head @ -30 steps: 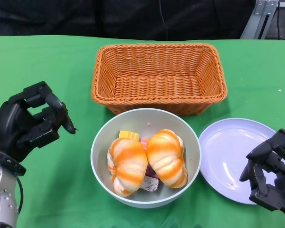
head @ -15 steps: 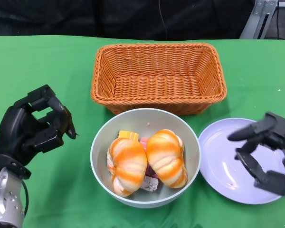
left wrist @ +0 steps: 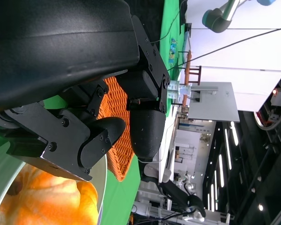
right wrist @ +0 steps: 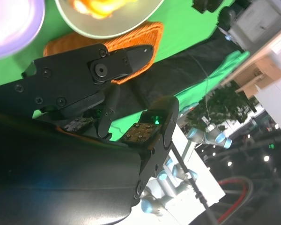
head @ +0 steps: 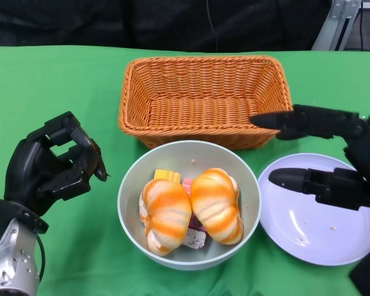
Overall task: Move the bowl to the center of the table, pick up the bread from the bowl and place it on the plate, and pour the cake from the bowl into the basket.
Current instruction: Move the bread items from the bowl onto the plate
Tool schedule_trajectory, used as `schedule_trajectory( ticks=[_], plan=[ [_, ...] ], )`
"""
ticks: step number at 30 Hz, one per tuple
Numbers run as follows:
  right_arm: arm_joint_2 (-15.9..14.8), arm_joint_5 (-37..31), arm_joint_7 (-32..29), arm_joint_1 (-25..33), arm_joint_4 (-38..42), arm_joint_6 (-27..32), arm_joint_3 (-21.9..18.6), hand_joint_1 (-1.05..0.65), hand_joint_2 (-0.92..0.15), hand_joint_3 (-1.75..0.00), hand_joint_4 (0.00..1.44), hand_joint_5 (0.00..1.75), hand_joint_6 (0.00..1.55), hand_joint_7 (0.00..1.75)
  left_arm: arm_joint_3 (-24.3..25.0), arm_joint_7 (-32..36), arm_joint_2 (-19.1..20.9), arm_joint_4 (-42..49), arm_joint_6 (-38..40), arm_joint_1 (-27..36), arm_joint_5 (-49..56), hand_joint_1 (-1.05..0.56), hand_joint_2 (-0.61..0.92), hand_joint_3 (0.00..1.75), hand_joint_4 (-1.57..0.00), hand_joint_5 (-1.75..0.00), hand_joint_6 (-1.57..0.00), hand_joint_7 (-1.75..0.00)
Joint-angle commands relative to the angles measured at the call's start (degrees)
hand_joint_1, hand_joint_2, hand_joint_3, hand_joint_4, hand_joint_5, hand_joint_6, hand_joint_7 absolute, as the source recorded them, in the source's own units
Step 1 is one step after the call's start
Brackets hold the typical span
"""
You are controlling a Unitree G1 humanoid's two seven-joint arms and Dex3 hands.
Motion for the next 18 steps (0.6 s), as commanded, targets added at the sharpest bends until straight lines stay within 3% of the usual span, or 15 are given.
schedule_trajectory(
  ticks=[1,6,11,18],
  plan=[
    [-1.89,-5.79,2.8,-3.27,-3.64,4.09,2.16,-0.68,-0.92,-0.02,0.57,0.5,0.61,0.08,0.14,-0.29,0.4,-0.04,-1.22,0.27,0.31,0.02,0.55,1.16,-0.8,-1.71,-0.79,-1.46],
    [-1.3,-11.94,6.61,-7.07,-5.51,9.44,5.68,-0.76,-0.92,-0.05,0.59,0.48,0.56,0.03,-0.16,0.34,0.42,0.57,-2.19,0.12,1.47,0.01,0.56,1.13,-0.8,-1.71,-0.79,-1.46],
    [-1.65,-13.02,10.27,-9.9,-4.08,12.39,8.51,-0.75,-0.92,-0.02,0.57,0.43,0.56,0.01,-0.02,0.36,0.09,1.35,-2.78,-0.16,1.98,0.0,0.56,1.11,-0.8,-1.7,-0.79,-1.46],
    [-3.88,-12.31,16.8,-14.86,2.53,12.45,12.9,-0.79,-0.92,-0.08,0.56,0.23,0.51,0.0,-0.36,1.31,-0.53,0.48,-2.52,0.34,2.44,0.0,0.57,1.07,-0.82,-1.68,-0.81,-1.44]
  ],
)
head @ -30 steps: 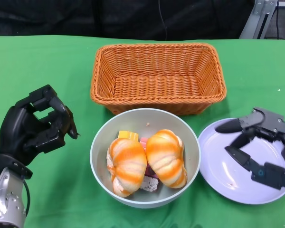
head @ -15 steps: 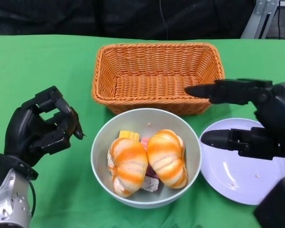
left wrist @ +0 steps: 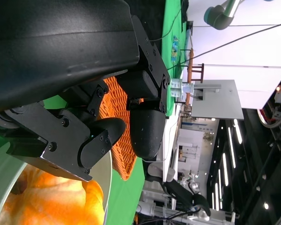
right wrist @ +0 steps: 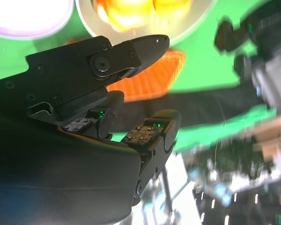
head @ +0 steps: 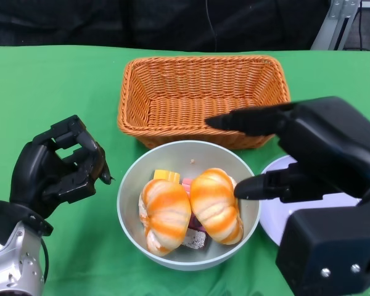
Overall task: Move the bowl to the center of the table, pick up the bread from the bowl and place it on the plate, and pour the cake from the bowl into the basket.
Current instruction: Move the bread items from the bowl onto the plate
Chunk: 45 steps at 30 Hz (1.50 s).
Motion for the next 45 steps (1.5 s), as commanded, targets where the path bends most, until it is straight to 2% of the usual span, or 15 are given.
schedule_trajectory(
  ticks=[1,9,16,24,33,38,45],
  plan=[
    [-1.22,0.95,1.93,-2.38,3.65,-0.54,1.38,-0.79,-0.92,-0.08,0.56,0.2,0.52,0.0,-0.24,1.04,0.3,-0.87,-0.41,0.43,0.58,-0.01,0.57,1.07,-0.82,-1.68,-0.81,-1.44],
    [-1.88,2.02,2.26,-3.79,9.99,-3.85,3.85,-0.85,-0.92,-0.09,0.6,0.14,0.54,0.01,-0.6,1.1,-0.05,-1.54,-0.78,1.07,0.88,0.0,0.58,1.08,-0.82,-1.66,-0.8,-1.43],
    [-2.21,1.97,1.43,-4.21,14.11,-7.4,5.52,-0.88,-0.92,-0.13,0.6,0.11,0.54,0.0,-1.06,2.02,-0.47,-2.31,-1.01,1.7,1.52,-0.04,0.51,1.16,-0.8,-1.68,-0.78,-1.46],
    [-2.37,0.8,1.68,-4.54,16.62,-10.52,7.06,-0.91,-0.92,-0.18,0.61,0.08,0.54,0.0,-1.43,2.18,-1.12,-3.59,-0.24,2.26,1.2,-0.04,0.54,1.12,-0.81,-1.68,-0.79,-1.45],
    [-2.6,-9.93,-1.92,-3.61,17.35,-14.4,11.05,-0.96,-0.92,-0.19,0.57,0.04,0.52,0.0,-1.65,3.8,-1.24,-5.7,0.61,3.17,1.77,-0.04,0.56,1.09,-0.82,-1.69,-0.82,-1.42],
    [-2.61,-16.6,-3.65,-3.55,18.27,-16.17,13.34,-0.99,-0.92,-0.18,0.56,0.03,0.54,0.01,-1.91,4.29,-1.32,-6.74,-0.03,3.81,1.86,-0.06,0.6,0.99,-0.81,-1.68,-0.82,-1.42],
    [-2.21,-25.36,-5.46,-3.26,19.33,-17.81,15.84,-1.0,-0.92,-0.16,0.56,0.02,0.56,0.01,-2.15,4.23,-1.33,-8.59,0.64,4.76,1.14,-0.05,0.61,0.98,-0.82,-1.66,-0.81,-1.44]
  ],
)
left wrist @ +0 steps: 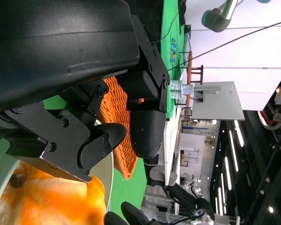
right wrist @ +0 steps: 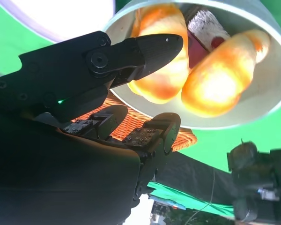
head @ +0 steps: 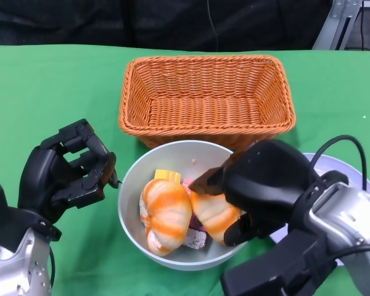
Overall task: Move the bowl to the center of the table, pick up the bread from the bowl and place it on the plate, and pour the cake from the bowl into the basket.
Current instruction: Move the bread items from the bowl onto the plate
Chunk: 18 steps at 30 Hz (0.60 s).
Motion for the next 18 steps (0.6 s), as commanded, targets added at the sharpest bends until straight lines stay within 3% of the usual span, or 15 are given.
schedule_trajectory(
  ticks=[1,8,18],
  plan=[
    [-0.36,-3.74,-1.52,0.51,0.92,-0.92,1.07,-1.01,-0.92,-0.16,0.57,0.02,0.56,0.01,0.1,-0.01,0.48,-1.49,0.28,0.69,-0.7,-0.05,0.61,0.99,-0.82,-1.67,-0.8,-1.44],
    [1.06,-7.71,-2.0,0.4,3.11,-1.62,2.52,-1.02,-0.92,-0.17,0.57,0.02,0.56,0.01,-0.2,-0.07,0.44,-2.88,-0.43,1.95,-0.4,-0.04,0.58,1.03,-0.81,-1.7,-0.78,-1.47],
    [2.96,-7.52,-1.21,-0.35,7.28,-1.93,3.21,-1.01,-0.92,-0.19,0.61,0.03,0.58,0.01,-0.9,1.19,0.33,-4.72,-0.6,3.48,0.55,-0.04,0.58,1.02,-0.81,-1.69,-0.79,-1.47]
  ],
)
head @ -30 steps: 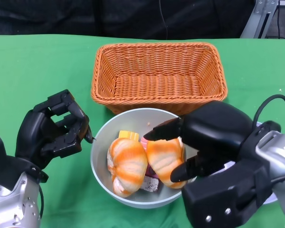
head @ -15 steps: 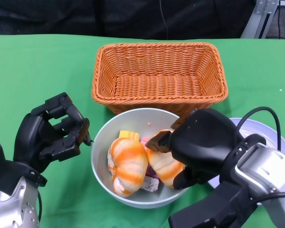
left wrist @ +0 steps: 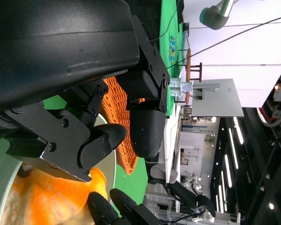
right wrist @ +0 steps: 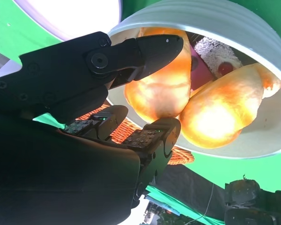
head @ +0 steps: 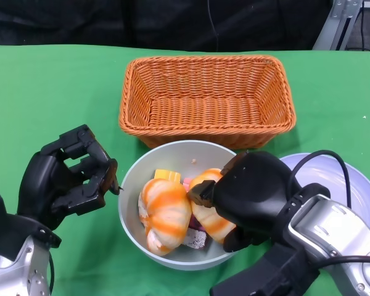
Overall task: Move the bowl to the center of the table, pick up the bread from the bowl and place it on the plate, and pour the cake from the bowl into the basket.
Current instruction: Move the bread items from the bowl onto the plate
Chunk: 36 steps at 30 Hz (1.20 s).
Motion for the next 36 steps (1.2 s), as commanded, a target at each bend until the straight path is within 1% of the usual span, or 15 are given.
schedule_trajectory(
  ticks=[1,5,10,13,16,19,25,29,33,36],
  plan=[
    [0.3,1.14,-0.03,-0.32,2.28,-0.52,0.17,-1.01,-0.92,-0.19,0.61,0.03,0.58,0.01,0.03,1.11,0.64,-1.06,-0.57,0.93,0.4,-0.04,0.58,1.03,-0.81,-1.69,-0.79,-1.47],
    [0.59,2.19,-1.38,-0.39,4.17,-0.85,0.08,-1.0,-0.92,-0.19,0.63,0.03,0.57,0.0,-0.21,1.42,0.69,-1.6,-0.31,1.25,0.24,-0.05,0.57,1.04,-0.8,-1.69,-0.79,-1.47],
    [0.8,3.28,-1.94,-0.6,5.58,-1.02,0.29,-0.98,-0.92,-0.2,0.58,0.01,0.57,0.0,-0.36,1.47,0.96,-1.8,-0.46,1.53,0.33,-0.04,0.59,1.01,-0.79,-1.71,-0.79,-1.47],
    [1.05,2.74,-2.51,-0.66,6.29,-0.93,0.81,-0.98,-0.92,-0.21,0.6,0.02,0.59,0.01,-0.39,1.58,0.98,-2.05,-0.44,1.7,0.33,-0.04,0.58,1.01,-0.79,-1.71,-0.79,-1.47],
    [1.38,2.37,-3.02,-0.76,7.1,-0.75,1.29,-0.99,-0.92,-0.2,0.65,0.04,0.6,0.01,-0.45,1.38,0.98,-2.13,-0.65,1.76,0.32,-0.05,0.58,1.04,-0.79,-1.71,-0.78,-1.48],
    [1.64,2.03,-3.93,-0.61,7.89,-0.61,1.82,-0.99,-0.92,-0.19,0.65,0.04,0.62,0.02,-0.53,1.32,1.01,-2.22,-0.86,1.86,0.4,-0.05,0.56,1.07,-0.79,-1.71,-0.78,-1.49],
    [2.28,0.82,-6.85,-0.09,9.81,-0.23,3.15,-0.97,-0.92,-0.16,0.69,0.05,0.65,0.02,-0.64,1.27,1.1,-2.55,-0.77,2.12,0.33,-0.05,0.57,1.04,-0.79,-1.72,-0.77,-1.49],
    [2.71,-0.95,-9.86,0.37,11.4,0.31,4.73,-0.93,-0.92,-0.12,0.69,0.05,0.65,0.01,-0.91,1.51,1.03,-3.24,-1.4,2.52,0.82,-0.06,0.56,1.05,-0.8,-1.7,-0.77,-1.48],
    [3.12,-3.37,-12.09,1.23,11.86,1.71,6.28,-0.87,-0.92,-0.1,0.76,0.08,0.65,0.01,-1.0,2.22,0.66,-4.17,-1.22,2.91,1.01,-0.04,0.55,1.07,-0.8,-1.7,-0.78,-1.48],
    [3.74,-3.46,-12.66,1.99,11.82,2.94,6.68,-0.83,-0.92,-0.08,0.79,0.09,0.68,0.02,-1.09,2.34,0.64,-4.52,-1.05,3.12,1.0,-0.04,0.54,1.08,-0.8,-1.7,-0.78,-1.48]
  ],
)
